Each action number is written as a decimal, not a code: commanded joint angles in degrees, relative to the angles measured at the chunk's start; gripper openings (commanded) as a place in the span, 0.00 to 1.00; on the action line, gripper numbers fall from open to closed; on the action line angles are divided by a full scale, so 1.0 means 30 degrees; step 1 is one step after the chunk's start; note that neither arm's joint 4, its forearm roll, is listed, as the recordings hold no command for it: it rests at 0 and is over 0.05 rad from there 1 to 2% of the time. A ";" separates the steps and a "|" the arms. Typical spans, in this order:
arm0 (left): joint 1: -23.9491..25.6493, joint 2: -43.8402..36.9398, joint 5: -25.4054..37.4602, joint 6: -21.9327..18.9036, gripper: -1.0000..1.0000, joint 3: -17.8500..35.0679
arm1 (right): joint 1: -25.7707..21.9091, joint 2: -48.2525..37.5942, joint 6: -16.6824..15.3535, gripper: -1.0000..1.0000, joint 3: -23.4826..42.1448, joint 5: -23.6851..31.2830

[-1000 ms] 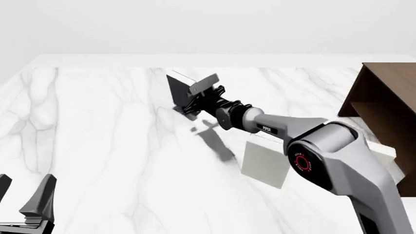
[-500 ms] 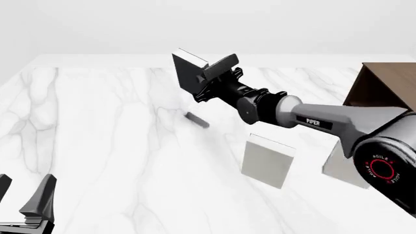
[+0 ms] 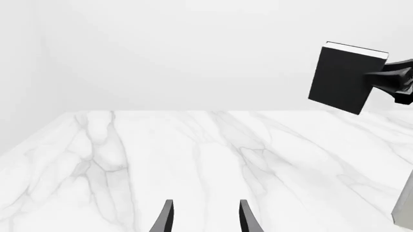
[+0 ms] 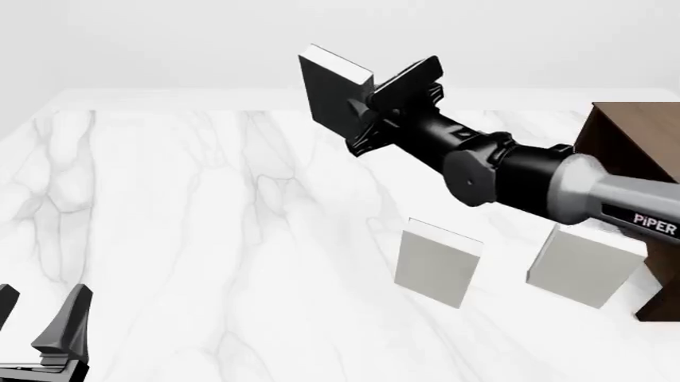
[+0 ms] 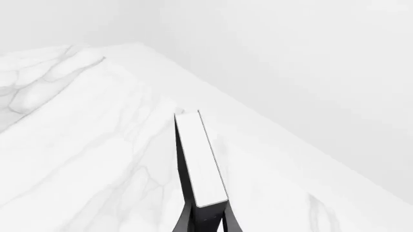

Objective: Pick up the book on the left and place it on top of the shelf.

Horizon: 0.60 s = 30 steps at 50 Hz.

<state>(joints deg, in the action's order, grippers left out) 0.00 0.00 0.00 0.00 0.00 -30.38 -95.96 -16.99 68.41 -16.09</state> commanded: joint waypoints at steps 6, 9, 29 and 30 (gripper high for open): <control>0.0000 0.0000 0.0000 0.0000 1.00 0.0000 | 0.0610 0.3971 -0.0871 0.00 -0.1819 0.0738; 0.0000 0.0000 0.0000 0.0000 1.00 0.0000 | 0.0687 0.4700 -0.1112 0.00 -0.2062 0.1014; 0.0000 0.0000 0.0000 0.0000 1.00 0.0000 | 0.2242 0.8813 -0.2203 0.00 -0.3665 0.2510; 0.0000 0.0000 0.0000 0.0000 1.00 0.0000 | 0.2340 0.9042 -0.2314 0.00 -0.3733 0.2628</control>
<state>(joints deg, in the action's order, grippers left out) 0.00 0.00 0.00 0.00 0.00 -25.53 -75.35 -22.95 58.63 -10.48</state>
